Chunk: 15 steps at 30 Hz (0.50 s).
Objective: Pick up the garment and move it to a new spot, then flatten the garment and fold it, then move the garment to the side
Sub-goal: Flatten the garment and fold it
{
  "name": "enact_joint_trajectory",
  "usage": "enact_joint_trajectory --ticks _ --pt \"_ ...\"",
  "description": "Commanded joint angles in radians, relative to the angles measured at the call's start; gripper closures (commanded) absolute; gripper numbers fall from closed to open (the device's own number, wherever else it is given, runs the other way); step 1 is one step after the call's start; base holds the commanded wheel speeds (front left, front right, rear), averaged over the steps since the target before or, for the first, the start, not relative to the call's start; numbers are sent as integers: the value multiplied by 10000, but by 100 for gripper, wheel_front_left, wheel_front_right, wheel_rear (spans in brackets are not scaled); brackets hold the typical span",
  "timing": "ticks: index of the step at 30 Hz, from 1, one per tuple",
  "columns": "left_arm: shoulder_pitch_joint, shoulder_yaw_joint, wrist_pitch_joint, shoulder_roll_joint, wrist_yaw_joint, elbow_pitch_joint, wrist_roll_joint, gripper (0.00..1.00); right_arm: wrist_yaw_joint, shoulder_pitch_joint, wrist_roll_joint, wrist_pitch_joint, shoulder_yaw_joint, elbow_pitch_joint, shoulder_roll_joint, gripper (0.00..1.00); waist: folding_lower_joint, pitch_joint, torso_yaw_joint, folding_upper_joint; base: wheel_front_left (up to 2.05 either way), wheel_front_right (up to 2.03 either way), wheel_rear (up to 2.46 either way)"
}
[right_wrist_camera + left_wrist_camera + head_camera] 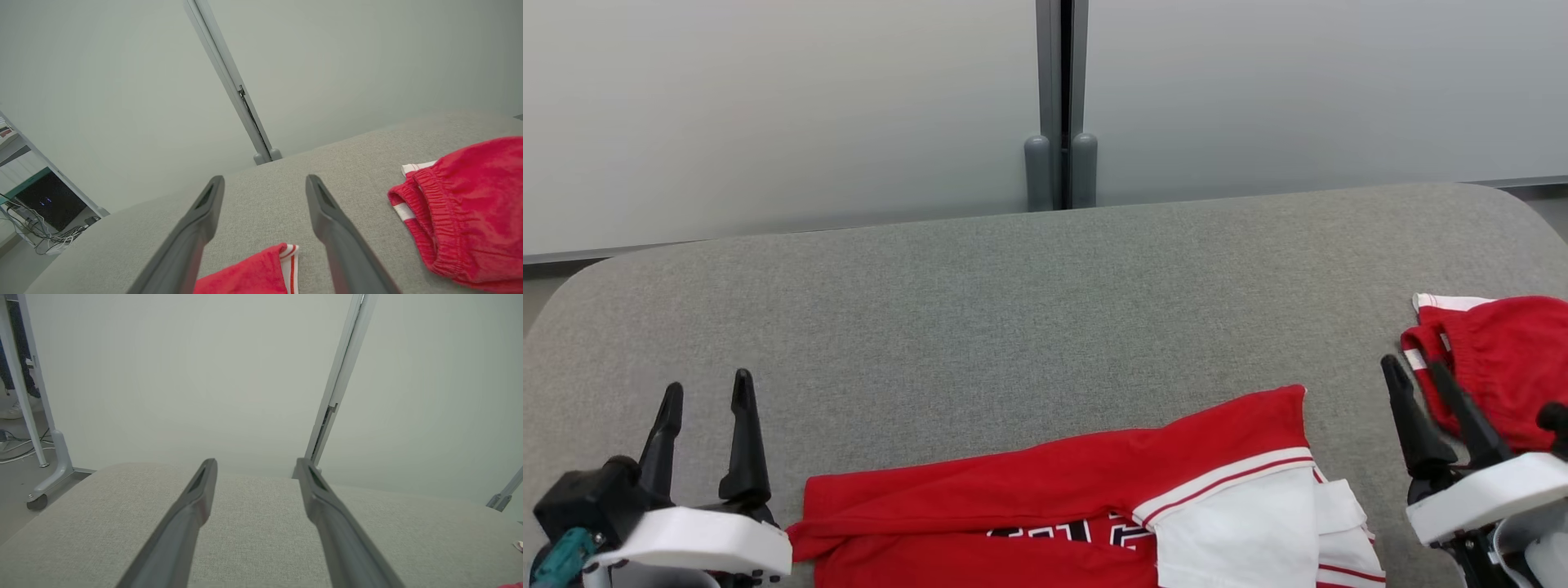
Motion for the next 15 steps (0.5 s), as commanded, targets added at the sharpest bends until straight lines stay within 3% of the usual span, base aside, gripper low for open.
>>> enact_joint_trajectory --ticks 1,2,3,6,10,15 --pt "297 331 -33 -194 -180 60 321 0 6 284 -192 -41 -200 -38 112 0 0 -9 20 0 0 0 0" --pt "478 577 -34 -456 -389 104 585 0 6 447 -410 -43 -356 -39 223 0 0 -16 27 0 0 0 0" --pt "786 1107 -35 -1061 -840 95 1217 0 6 751 -802 -41 -535 69 431 0 0 -13 25 0 0 0 0" --pt "1252 1661 -23 -1836 -1448 252 1891 0 6 945 -1265 -39 -546 390 640 0 0 32 25 0 0 0 0" --pt "1333 2070 -24 -2540 -2203 605 2450 0 6 805 -1597 293 -367 956 848 0 0 102 82 0 0 0 0" --pt "1127 2400 -24 -3015 -2816 1004 2916 0 4 228 -1606 942 -38 1707 1101 0 0 157 171 0 0 0 0"
